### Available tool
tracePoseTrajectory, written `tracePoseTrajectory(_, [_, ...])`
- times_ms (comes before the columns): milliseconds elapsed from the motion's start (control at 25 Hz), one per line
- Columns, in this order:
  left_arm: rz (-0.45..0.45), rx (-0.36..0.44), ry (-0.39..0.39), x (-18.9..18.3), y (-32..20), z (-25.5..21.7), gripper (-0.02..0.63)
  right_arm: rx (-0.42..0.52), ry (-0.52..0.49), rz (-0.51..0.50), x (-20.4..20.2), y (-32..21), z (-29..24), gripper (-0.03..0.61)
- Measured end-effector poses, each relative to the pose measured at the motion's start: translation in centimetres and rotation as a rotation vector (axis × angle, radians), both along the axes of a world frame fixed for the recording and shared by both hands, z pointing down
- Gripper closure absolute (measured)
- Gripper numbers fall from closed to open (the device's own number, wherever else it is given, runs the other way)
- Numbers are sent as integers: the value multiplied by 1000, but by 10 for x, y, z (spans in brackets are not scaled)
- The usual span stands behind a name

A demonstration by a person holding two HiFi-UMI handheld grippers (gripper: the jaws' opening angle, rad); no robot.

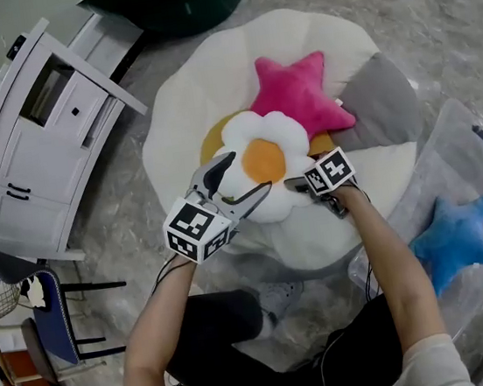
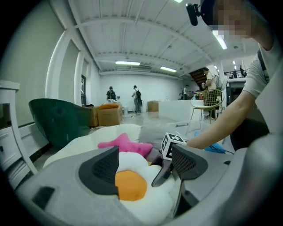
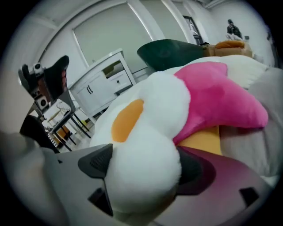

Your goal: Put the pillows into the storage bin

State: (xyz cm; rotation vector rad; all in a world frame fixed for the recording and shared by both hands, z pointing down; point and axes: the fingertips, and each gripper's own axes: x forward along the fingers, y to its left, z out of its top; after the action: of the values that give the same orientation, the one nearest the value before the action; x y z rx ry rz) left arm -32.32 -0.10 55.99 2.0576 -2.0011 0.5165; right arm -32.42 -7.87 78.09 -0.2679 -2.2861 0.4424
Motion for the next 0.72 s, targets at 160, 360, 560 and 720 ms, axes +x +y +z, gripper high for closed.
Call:
tracePoseTrajectory(160, [-4, 16, 3, 0, 1, -6, 233, 11, 11, -16, 7, 2, -4, 284])
tracePoseTrajectory(360, [-9, 38, 14, 0, -3, -15, 235, 114, -48, -46, 7, 8, -27, 399])
tracePoseTrajectory(560, [12, 66, -2, 6, -15, -22, 236, 134, -166, -14, 8, 3, -73, 423])
tracePoseTrajectory(720, [9, 92, 12, -1, -27, -29, 236, 201, -271, -1, 18, -4, -122, 428])
